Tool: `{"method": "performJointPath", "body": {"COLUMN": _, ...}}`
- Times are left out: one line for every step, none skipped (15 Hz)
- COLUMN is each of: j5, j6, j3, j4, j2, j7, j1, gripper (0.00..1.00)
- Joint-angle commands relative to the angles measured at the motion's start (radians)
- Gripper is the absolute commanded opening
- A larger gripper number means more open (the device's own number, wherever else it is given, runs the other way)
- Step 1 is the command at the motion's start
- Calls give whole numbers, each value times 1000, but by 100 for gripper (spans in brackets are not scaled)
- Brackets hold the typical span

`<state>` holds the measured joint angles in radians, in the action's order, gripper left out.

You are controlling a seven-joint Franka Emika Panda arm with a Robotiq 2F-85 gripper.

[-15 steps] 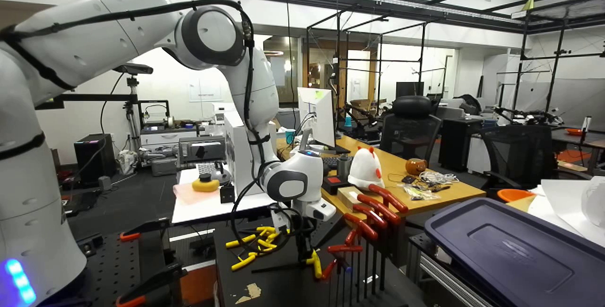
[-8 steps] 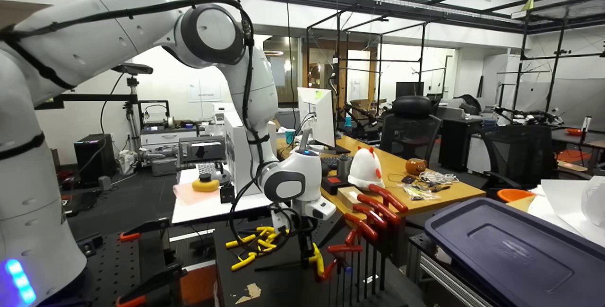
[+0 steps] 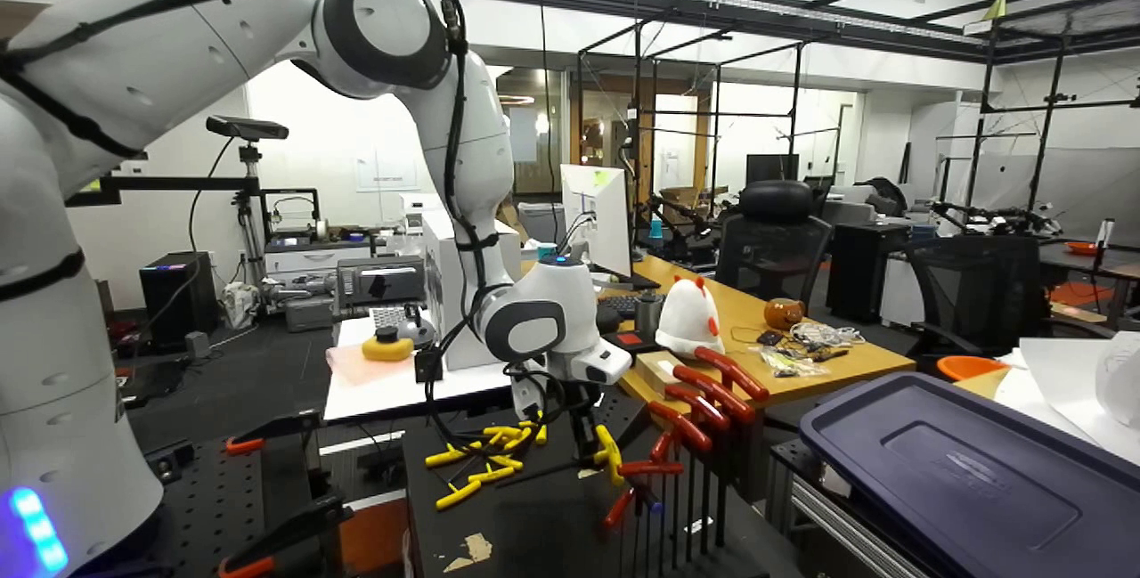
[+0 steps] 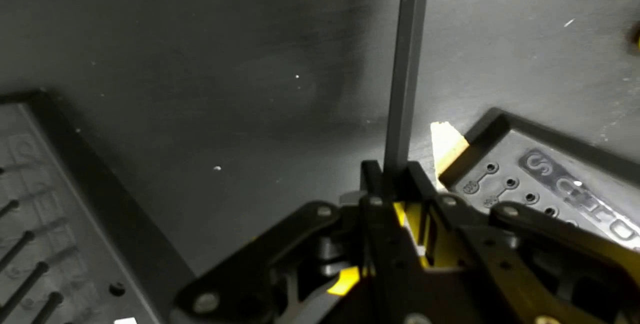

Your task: Put one of the yellow screwdrivers in the black panel

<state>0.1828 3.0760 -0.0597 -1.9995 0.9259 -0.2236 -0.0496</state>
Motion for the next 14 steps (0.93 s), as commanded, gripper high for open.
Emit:
{"method": "performJointPath", "body": {"j5": -16, "j6": -12, "j3": 7, "j4": -27, "j2": -54, "j7": 18, "j1": -20, "gripper": 4}}
{"method": "performJointPath", "body": {"j5": -26, "j6": -20, "j3": 7, "j4": -17, "j2": -52, "j7": 24, "j1": -28, "gripper": 4}}
{"method": "performJointPath", "body": {"j5": -37, "j6": -30, "j3": 0, "j4": 1, "j2": -48, "j7": 22, "j1": -51, "gripper": 4}}
{"method": "performJointPath", "body": {"j5": -47, "j6": -39, "j3": 0, "j4": 17, "j2": -45, "j7": 25, "j1": -63, "gripper": 4}}
{"method": "performJointPath", "body": {"j5": -57, "j6": -47, "j3": 2, "j4": 34, "j2": -44, "j7": 27, "j1": -77, "gripper": 4}}
{"method": "performJointPath", "body": {"j5": -67, "j6": -53, "j3": 1, "j4": 52, "j2": -42, "j7": 27, "j1": -91, "gripper": 4}}
{"method": "performJointPath", "body": {"j5": -76, "j6": -61, "j3": -1, "j4": 70, "j2": -43, "j7": 26, "j1": -106, "gripper": 4}}
{"method": "performJointPath", "body": {"j5": -82, "j6": -65, "j3": -6, "j4": 84, "j2": -44, "j7": 25, "j1": -122, "gripper": 4}}
{"method": "performJointPath", "body": {"j5": -89, "j6": -74, "j3": -11, "j4": 100, "j2": -46, "j7": 23, "j1": -141, "gripper": 4}}
{"method": "performJointPath", "body": {"j5": -99, "j6": -83, "j3": -18, "j4": 117, "j2": -44, "j7": 24, "j1": -158, "gripper": 4}}
{"method": "performJointPath", "body": {"j5": -113, "j6": -96, "j3": -30, "j4": 133, "j2": -41, "j7": 24, "j1": -178, "gripper": 4}}
{"method": "performJointPath", "body": {"j5": -127, "j6": -108, "j3": -41, "j4": 147, "j2": -36, "j7": 24, "j1": -195, "gripper": 4}}
{"method": "performJointPath", "body": {"j5": -146, "j6": -127, "j3": -63, "j4": 158, "j2": -33, "j7": 20, "j1": -222, "gripper": 4}}
{"method": "performJointPath", "body": {"j5": -166, "j6": -142, "j3": -81, "j4": 170, "j2": -27, "j7": 19, "j1": -241, "gripper": 4}}
